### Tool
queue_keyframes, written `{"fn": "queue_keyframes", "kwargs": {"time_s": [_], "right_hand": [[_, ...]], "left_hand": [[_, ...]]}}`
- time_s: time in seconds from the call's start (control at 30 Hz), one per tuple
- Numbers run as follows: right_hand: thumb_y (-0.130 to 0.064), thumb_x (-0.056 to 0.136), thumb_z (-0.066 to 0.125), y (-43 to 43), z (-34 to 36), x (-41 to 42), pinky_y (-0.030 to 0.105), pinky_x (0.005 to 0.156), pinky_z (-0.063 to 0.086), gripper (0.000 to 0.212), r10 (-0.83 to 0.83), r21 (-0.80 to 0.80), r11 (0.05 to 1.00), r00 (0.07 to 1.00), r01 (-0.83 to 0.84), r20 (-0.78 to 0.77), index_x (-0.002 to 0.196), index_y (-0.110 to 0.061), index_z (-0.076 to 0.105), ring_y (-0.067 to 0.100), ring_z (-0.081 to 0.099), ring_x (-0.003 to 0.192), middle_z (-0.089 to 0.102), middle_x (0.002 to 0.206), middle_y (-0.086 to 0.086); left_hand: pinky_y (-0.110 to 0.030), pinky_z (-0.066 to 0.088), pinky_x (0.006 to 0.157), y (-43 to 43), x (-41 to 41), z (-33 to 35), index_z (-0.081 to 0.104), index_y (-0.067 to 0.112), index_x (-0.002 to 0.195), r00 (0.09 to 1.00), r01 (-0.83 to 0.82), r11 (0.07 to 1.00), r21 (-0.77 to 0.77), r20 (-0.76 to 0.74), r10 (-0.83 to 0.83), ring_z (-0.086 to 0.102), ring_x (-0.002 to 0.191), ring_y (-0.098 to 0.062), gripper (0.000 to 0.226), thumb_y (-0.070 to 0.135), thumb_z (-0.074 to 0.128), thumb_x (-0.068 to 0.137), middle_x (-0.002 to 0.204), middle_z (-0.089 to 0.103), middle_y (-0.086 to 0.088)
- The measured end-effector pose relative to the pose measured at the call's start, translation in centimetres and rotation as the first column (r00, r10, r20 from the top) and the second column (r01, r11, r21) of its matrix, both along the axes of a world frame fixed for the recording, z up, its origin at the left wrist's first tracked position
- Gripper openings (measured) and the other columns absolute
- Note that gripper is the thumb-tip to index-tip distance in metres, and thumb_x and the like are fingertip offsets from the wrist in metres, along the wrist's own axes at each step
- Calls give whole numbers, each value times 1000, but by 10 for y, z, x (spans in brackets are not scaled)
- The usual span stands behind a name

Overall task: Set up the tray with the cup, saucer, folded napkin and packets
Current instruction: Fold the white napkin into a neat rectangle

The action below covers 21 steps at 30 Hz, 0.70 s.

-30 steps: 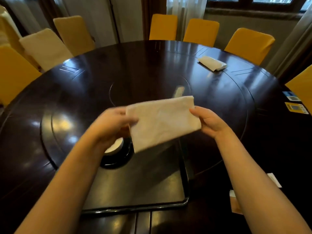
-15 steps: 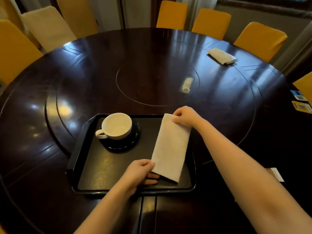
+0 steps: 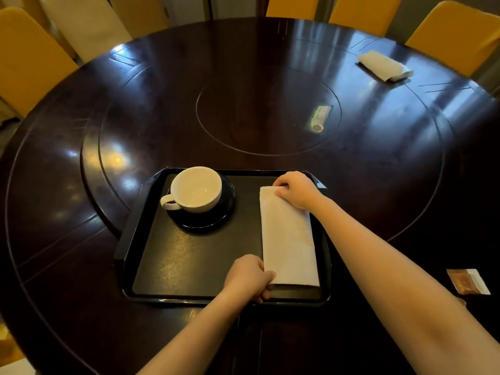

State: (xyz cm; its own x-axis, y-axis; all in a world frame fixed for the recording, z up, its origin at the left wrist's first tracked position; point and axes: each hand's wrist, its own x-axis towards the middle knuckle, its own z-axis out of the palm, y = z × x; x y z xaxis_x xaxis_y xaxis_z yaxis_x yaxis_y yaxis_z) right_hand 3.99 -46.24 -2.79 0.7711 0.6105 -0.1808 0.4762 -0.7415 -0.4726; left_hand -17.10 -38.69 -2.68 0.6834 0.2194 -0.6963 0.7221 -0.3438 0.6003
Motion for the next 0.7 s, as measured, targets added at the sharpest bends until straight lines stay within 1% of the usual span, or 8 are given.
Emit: {"fn": "queue_keyframes", "kwargs": {"time_s": [0.07, 0.2, 0.3, 0.37, 0.43, 0.53, 0.63, 0.7], "right_hand": [[-21, 90, 53, -1, -3, -2, 38, 93, 49, 25, -7, 29, 1000, 999, 6, 48, 108, -17, 68, 19, 60, 98, 69, 108, 4], [-22, 92, 51, -3, -9, -7, 37, 94, 45, 24, -36, 62, 998, 993, 30, 109, 107, -16, 69, 19, 55, 104, 66, 109, 4], [-23, 93, 51, -4, -11, -9, 37, 94, 41, 23, -58, 71, 996, 990, 49, 130, 106, -17, 68, 20, 51, 107, 63, 111, 4], [-22, 93, 51, -5, -11, -11, 38, 95, 42, 22, -73, 70, 996, 988, 63, 140, 106, -16, 68, 20, 51, 107, 63, 111, 5], [-22, 93, 51, -5, -12, -13, 38, 95, 43, 22, -96, 79, 993, 983, 85, 155, 106, -15, 68, 20, 51, 107, 63, 111, 6], [-23, 92, 51, -7, -14, -15, 37, 94, 42, 23, -128, 84, 990, 975, 115, 182, 106, -15, 67, 20, 51, 108, 62, 113, 6], [-24, 93, 50, -9, -15, -16, 38, 99, 40, 28, -144, 56, 989, 974, 136, 177, 116, -14, 63, 23, 48, 115, 58, 121, 8], [-24, 93, 51, -12, -14, -18, 40, 105, 37, 34, -138, 31, 990, 978, 135, 156, 125, -15, 56, 24, 44, 122, 54, 129, 9]], "left_hand": [[-33, 57, 65, -3, 1, 0, 59, 15, 77, 999, 51, 997, 62, 2, -51, 65, 59, -16, 15, 25, 57, 88, 72, 70, -4], [-36, 57, 72, -3, 4, 2, 54, 18, 67, 989, 145, 971, 192, 5, -149, 68, 68, -18, 22, 29, 56, 87, 80, 73, -6], [-37, 57, 74, -3, 3, 3, 54, 18, 70, 980, 194, 954, 230, -2, -199, 68, 75, -20, 22, 32, 56, 86, 84, 72, -6], [-33, 54, 68, -3, 5, 3, 57, 16, 77, 970, 237, 933, 271, -15, -242, 66, 78, -20, 20, 34, 57, 86, 85, 69, -4], [-27, 45, 60, -3, 6, 2, 58, 15, 81, 958, 277, 906, 320, -22, -285, 61, 76, -18, 22, 37, 57, 86, 82, 63, -1], [-26, 40, 59, -2, 7, 1, 56, 16, 82, 946, 307, 875, 373, -16, -325, 57, 75, -16, 23, 39, 56, 85, 82, 59, 1], [-28, 41, 60, 0, 6, 1, 54, 17, 82, 936, 326, 858, 397, -7, -352, 56, 76, -17, 25, 42, 56, 84, 83, 60, 0], [-27, 40, 56, 3, 7, 1, 55, 17, 82, 932, 340, 853, 396, -19, -363, 57, 72, -15, 28, 46, 56, 83, 76, 58, 4]]}}
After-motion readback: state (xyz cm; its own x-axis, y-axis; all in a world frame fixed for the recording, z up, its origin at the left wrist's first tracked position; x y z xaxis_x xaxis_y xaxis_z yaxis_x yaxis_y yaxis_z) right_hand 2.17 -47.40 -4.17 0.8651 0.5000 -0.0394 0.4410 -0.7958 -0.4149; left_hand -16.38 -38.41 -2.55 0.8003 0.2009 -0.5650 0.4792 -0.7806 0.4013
